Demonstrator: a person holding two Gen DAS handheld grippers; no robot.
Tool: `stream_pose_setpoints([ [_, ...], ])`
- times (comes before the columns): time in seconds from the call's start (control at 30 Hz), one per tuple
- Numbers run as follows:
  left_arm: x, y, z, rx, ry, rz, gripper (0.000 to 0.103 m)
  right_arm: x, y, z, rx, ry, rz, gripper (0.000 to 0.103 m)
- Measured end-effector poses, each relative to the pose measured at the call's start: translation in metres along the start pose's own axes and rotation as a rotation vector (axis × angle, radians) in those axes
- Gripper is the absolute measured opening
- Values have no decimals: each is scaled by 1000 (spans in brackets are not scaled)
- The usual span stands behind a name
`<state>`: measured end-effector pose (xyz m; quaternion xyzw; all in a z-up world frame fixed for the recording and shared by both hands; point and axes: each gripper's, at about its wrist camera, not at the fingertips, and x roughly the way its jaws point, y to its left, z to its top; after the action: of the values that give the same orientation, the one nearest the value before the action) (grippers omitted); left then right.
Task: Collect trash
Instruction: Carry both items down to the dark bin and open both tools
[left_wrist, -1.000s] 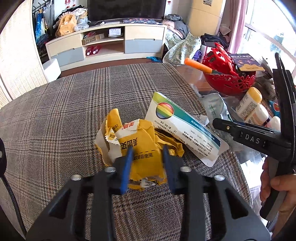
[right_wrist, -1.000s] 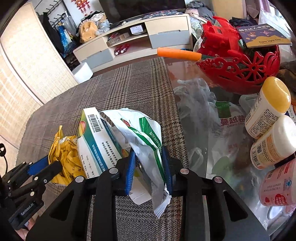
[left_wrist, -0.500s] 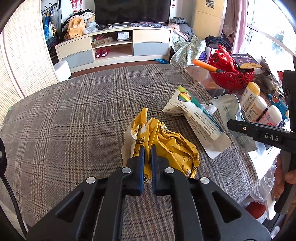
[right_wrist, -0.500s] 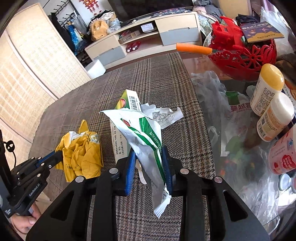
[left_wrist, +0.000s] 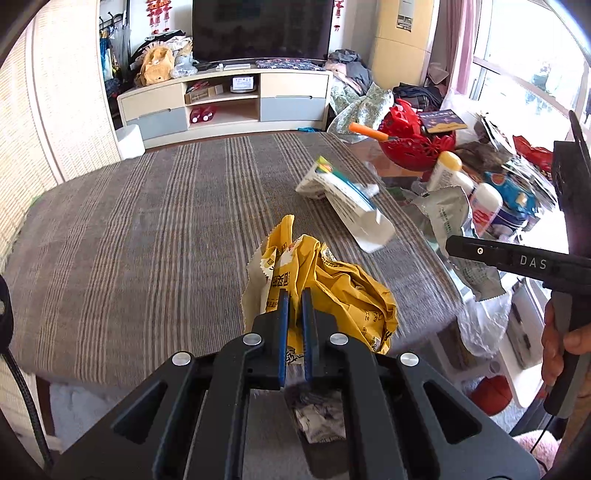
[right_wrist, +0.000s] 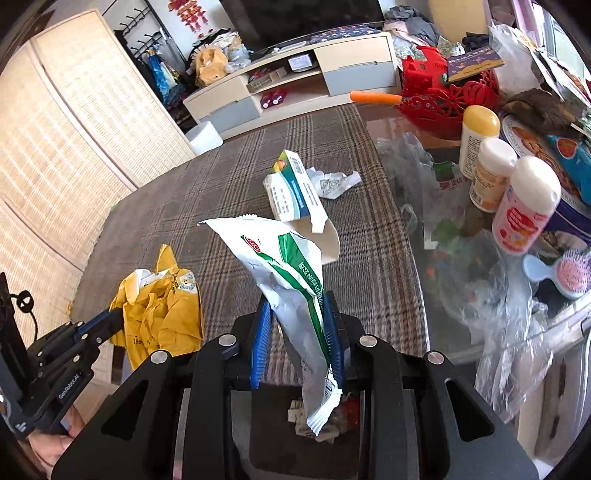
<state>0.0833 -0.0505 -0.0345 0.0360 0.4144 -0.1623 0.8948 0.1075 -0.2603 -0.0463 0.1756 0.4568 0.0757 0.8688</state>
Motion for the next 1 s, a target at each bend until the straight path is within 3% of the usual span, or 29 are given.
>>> stream_pose_setpoints([
  [0.2, -22, -8, -54, -42, 34, -39, 6, -25, 6, -60, 19, 9, 16, 29],
  [0.4, -19, -24, -110, -50, 97, -73, 6, -23, 5, -111, 25, 55, 15, 29],
  [0.67, 24, -33, -159, -65, 186, -84, 6, 14, -10, -148, 28, 103, -35, 29],
  [1.0, 84, -29, -191, -85, 315, -96, 6, 68, -26, -174, 69, 212, -59, 29],
])
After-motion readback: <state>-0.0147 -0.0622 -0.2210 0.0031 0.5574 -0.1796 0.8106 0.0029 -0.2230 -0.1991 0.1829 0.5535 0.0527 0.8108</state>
